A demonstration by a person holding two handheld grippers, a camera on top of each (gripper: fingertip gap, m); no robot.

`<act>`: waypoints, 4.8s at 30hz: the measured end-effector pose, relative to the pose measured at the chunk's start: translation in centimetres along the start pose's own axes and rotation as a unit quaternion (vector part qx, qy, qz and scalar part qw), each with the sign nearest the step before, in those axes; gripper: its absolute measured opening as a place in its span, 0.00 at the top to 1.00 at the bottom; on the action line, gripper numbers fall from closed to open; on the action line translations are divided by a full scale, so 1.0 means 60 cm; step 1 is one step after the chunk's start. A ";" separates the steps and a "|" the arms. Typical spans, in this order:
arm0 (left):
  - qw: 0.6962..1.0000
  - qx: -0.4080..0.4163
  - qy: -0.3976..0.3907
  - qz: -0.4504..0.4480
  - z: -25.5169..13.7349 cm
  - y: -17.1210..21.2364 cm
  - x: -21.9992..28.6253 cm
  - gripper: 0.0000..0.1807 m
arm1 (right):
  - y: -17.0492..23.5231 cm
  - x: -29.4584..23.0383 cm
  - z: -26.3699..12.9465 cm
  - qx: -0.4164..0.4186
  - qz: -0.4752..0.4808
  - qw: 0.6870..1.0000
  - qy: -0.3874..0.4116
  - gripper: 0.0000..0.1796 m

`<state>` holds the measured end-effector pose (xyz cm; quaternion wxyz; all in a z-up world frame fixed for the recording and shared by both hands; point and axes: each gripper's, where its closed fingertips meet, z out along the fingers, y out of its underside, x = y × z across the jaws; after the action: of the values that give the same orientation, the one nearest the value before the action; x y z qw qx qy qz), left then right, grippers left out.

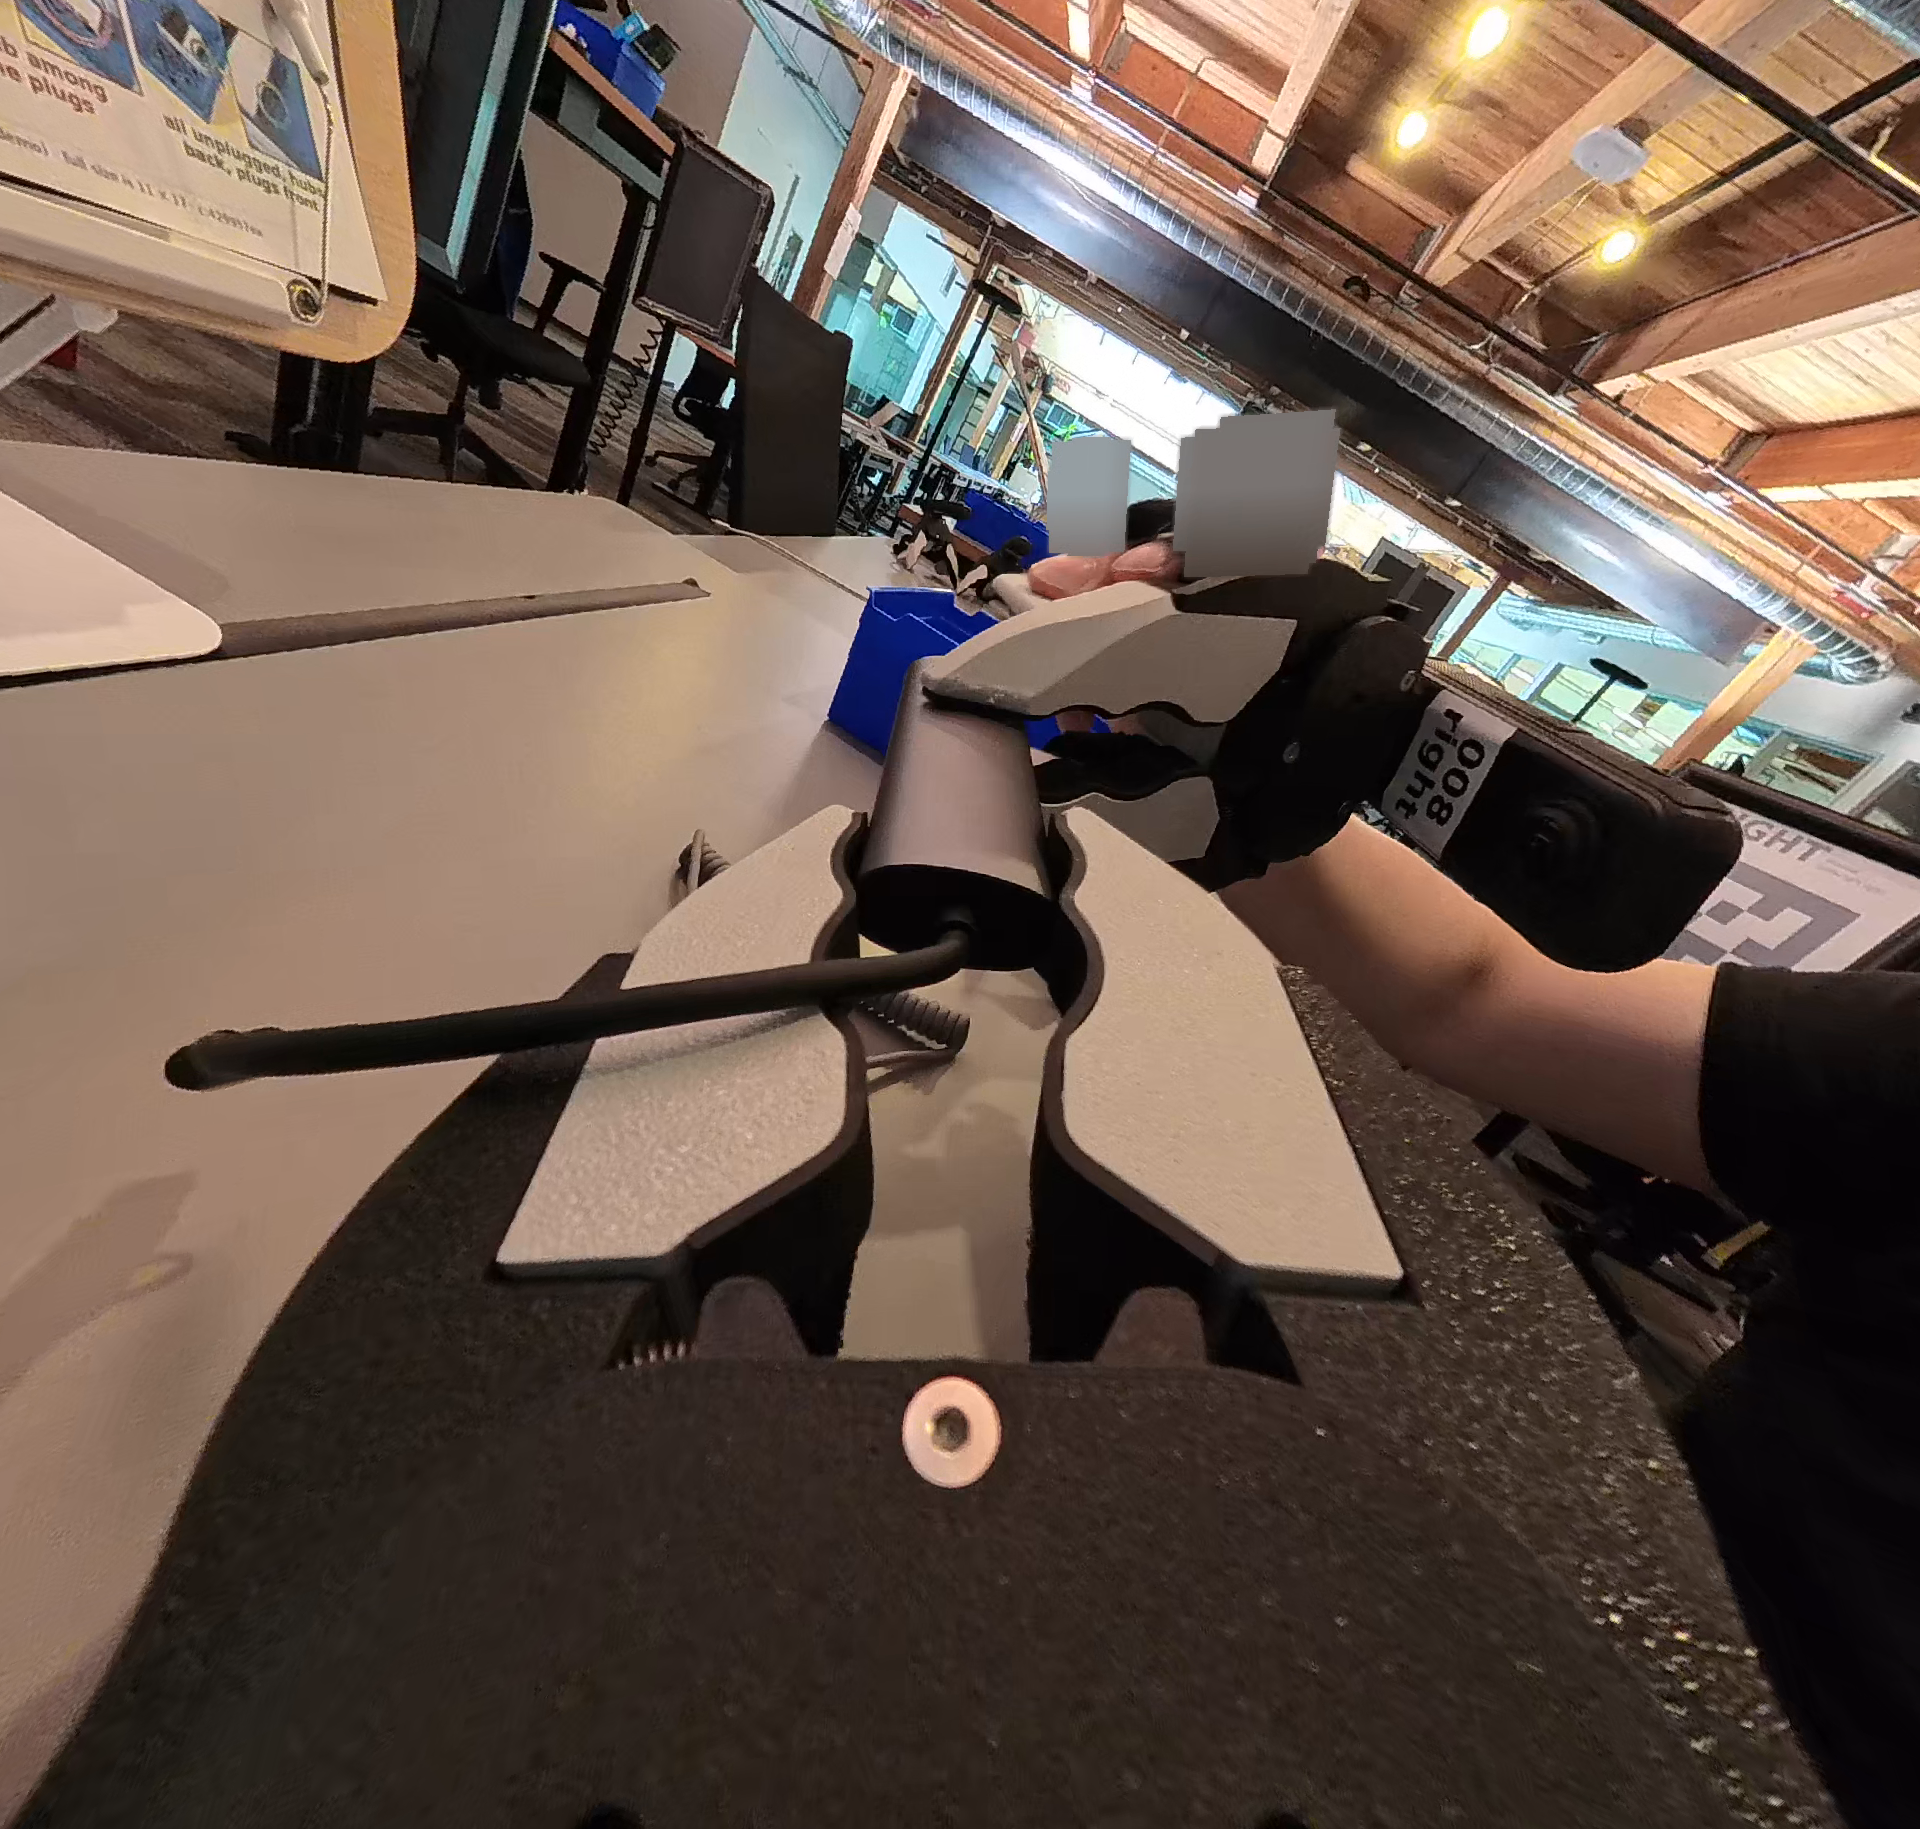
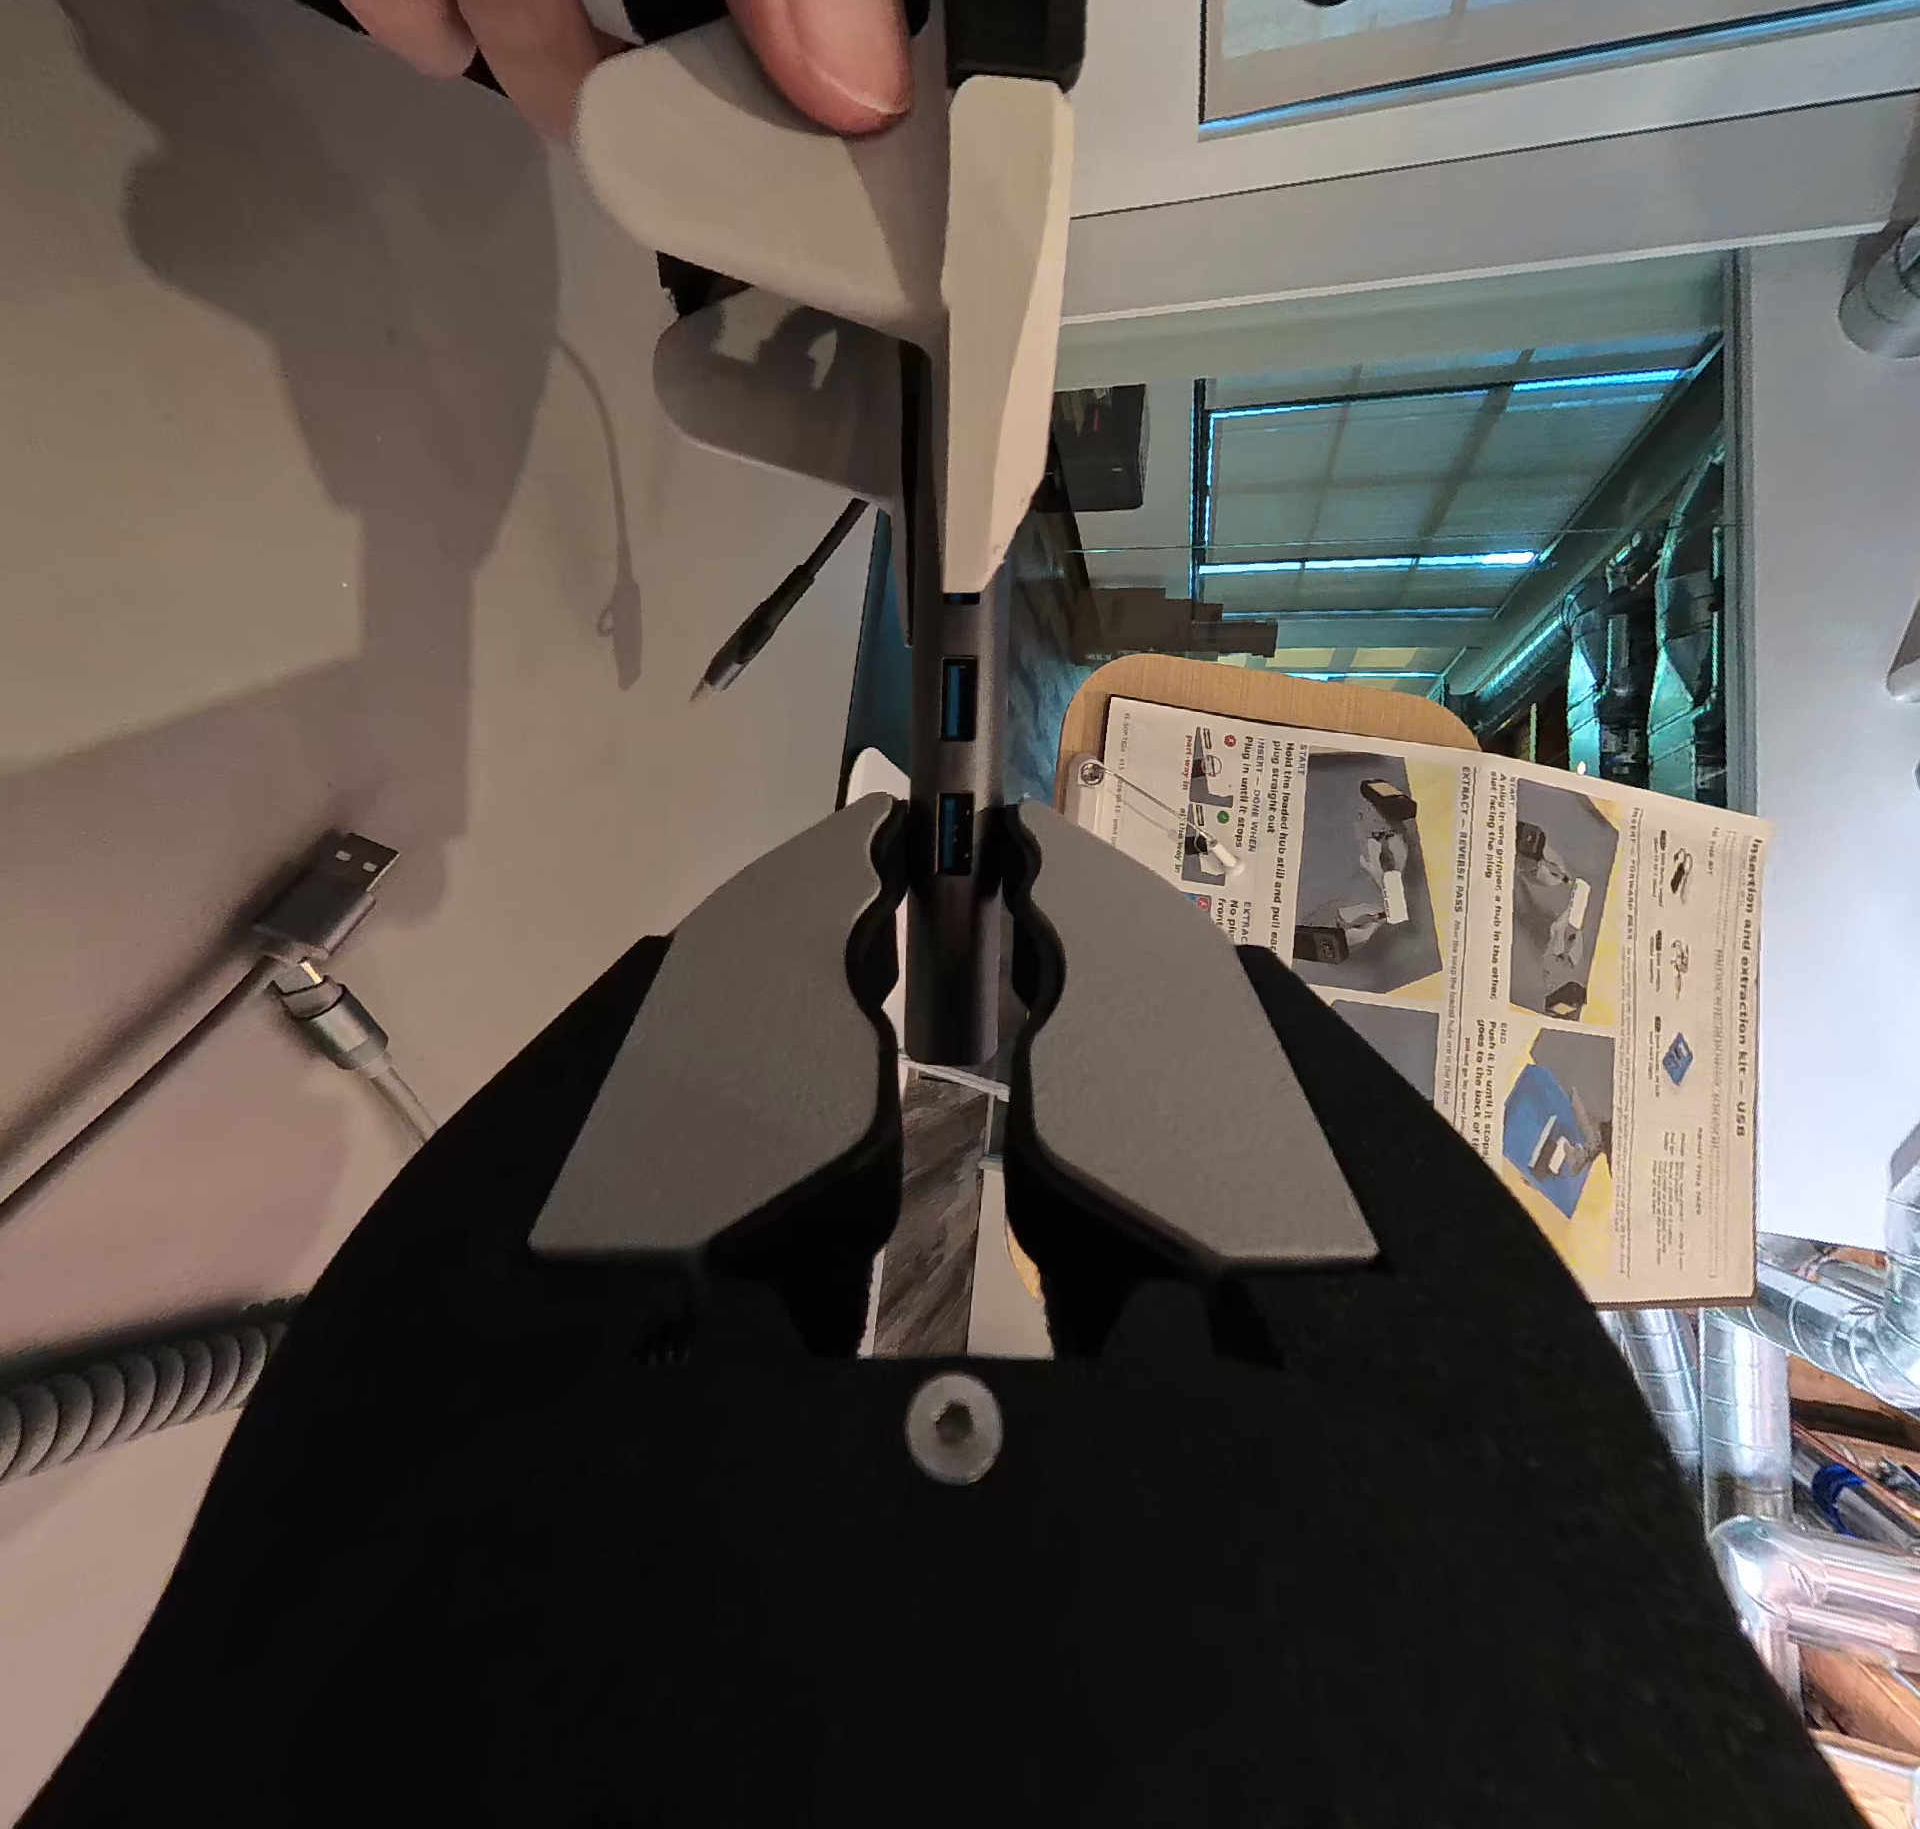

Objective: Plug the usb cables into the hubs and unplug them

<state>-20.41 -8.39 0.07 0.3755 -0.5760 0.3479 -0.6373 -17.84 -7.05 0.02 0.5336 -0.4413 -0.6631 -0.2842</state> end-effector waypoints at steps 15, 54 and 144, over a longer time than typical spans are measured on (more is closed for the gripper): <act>0.997 0.062 -0.037 -0.025 -0.030 -0.031 -0.030 0.82 | 0.024 0.018 -0.014 0.009 0.128 0.991 0.034 0.84; 0.992 0.092 -0.083 -0.026 -0.065 -0.051 -0.060 0.82 | 0.068 -0.244 0.034 -0.099 0.396 0.889 -0.207 0.92; 0.993 0.079 -0.073 -0.043 -0.057 -0.043 -0.059 0.82 | 0.073 -0.240 0.010 -0.035 0.632 0.643 -0.432 1.00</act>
<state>-23.85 -4.00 0.35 0.4165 -0.6035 0.2429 -0.6351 -13.62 -8.62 -14.33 0.2207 -0.8441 -0.3678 0.3217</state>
